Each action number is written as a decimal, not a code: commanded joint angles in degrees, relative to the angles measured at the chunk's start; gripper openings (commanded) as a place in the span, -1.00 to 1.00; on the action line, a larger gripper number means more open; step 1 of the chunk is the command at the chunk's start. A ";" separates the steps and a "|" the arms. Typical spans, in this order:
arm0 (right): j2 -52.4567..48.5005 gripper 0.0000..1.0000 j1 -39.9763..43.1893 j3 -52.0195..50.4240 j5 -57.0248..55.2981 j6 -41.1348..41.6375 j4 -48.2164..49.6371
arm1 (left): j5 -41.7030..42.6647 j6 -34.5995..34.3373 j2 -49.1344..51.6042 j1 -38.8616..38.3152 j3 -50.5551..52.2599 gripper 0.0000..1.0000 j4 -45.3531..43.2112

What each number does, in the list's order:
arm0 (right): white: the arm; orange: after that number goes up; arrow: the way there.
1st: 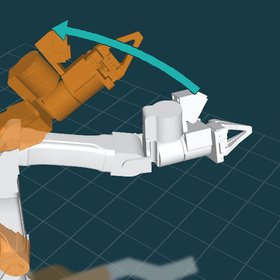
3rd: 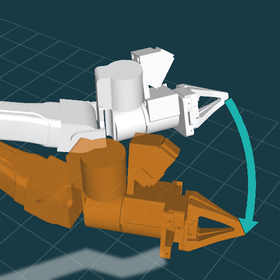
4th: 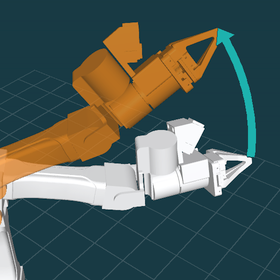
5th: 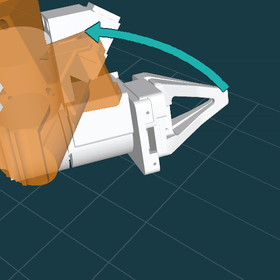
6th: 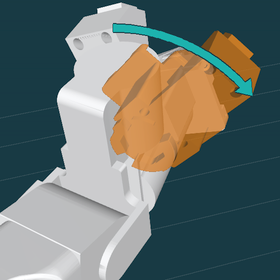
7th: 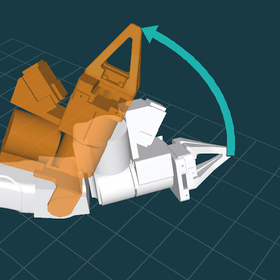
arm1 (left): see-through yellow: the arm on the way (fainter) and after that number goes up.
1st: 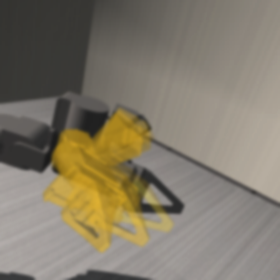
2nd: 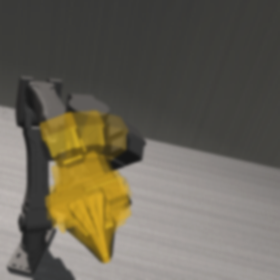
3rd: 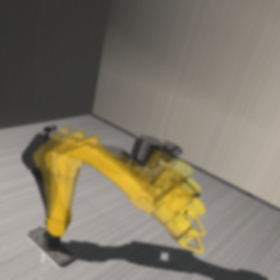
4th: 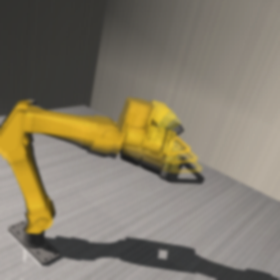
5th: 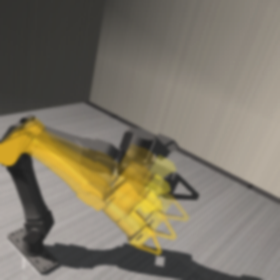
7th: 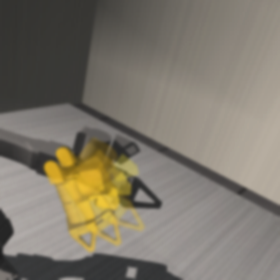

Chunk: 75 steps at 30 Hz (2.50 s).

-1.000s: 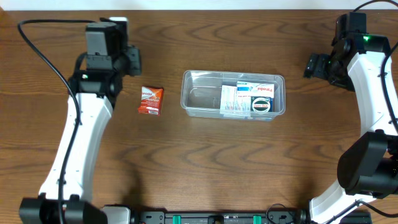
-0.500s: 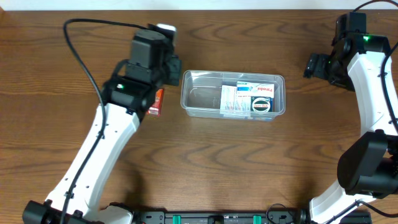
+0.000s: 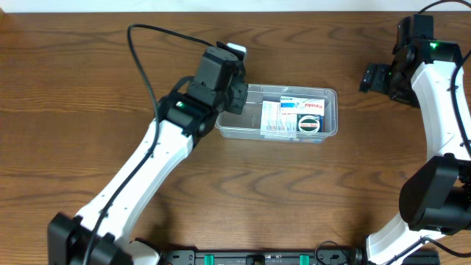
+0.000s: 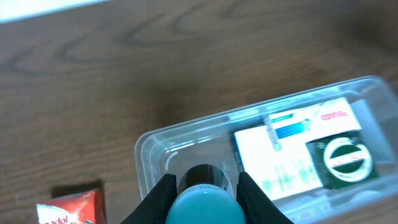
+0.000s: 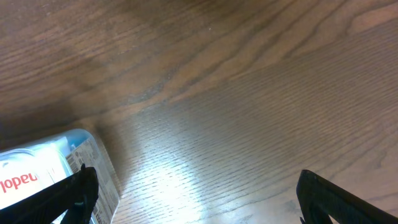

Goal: Pack container
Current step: 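Lift the dark bottle and carry it right over the container, then lower the dark bottle into the container's left end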

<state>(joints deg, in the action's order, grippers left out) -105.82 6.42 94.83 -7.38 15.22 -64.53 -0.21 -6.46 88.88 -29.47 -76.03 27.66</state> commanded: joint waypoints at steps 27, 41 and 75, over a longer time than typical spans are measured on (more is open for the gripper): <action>0.11 0.98 0.22 0.63 -0.57 -0.72 0.02 | -8.28 -6.51 12.72 0.00 -1.44 -0.55 -5.29; 0.11 0.99 0.22 0.63 -0.57 -0.72 0.02 | -10.01 -6.54 13.88 0.04 -1.01 -0.54 -4.63; 0.11 0.98 0.22 0.63 -0.57 -0.72 0.02 | -14.03 -9.94 13.90 0.04 2.12 -0.54 -4.68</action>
<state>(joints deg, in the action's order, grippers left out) -105.82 6.42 94.83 -7.38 15.22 -64.51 -12.14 -16.36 102.21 -29.47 -74.30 22.98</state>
